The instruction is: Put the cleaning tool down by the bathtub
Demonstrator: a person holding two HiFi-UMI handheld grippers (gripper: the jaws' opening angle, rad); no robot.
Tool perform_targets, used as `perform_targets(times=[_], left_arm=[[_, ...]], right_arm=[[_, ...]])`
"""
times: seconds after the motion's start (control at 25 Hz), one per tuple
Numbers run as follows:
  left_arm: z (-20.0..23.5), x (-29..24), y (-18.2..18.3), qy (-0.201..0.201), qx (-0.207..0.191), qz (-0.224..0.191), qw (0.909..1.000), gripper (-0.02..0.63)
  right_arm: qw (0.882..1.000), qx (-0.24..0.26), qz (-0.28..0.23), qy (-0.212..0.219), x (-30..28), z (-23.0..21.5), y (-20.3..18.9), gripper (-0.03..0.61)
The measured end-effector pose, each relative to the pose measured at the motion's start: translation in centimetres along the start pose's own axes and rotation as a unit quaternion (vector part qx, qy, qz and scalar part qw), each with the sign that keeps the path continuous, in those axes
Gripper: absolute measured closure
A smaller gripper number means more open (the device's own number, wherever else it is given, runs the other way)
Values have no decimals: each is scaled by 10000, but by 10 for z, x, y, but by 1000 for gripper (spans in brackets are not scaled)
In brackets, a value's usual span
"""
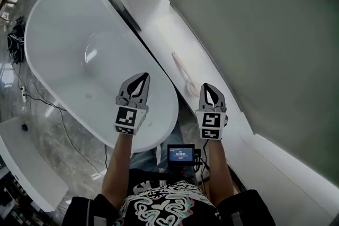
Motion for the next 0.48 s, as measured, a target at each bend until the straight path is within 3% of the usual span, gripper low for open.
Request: perform_targets(times=[0.48], left_arm=[[-42, 43, 59, -66, -446, -281, 9986, 597]], right_arm=[[9974, -397, -482, -357, 81, -32, 30, 551]])
Point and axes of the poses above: the fingertips, and each gripper's own axes: x backward along the fingers, z to its left, y out of its top, the point moved 3 cm from there along x, backward along the fingers, and after that the axes turned 13 degrees about -y, right-handed, at the moved point
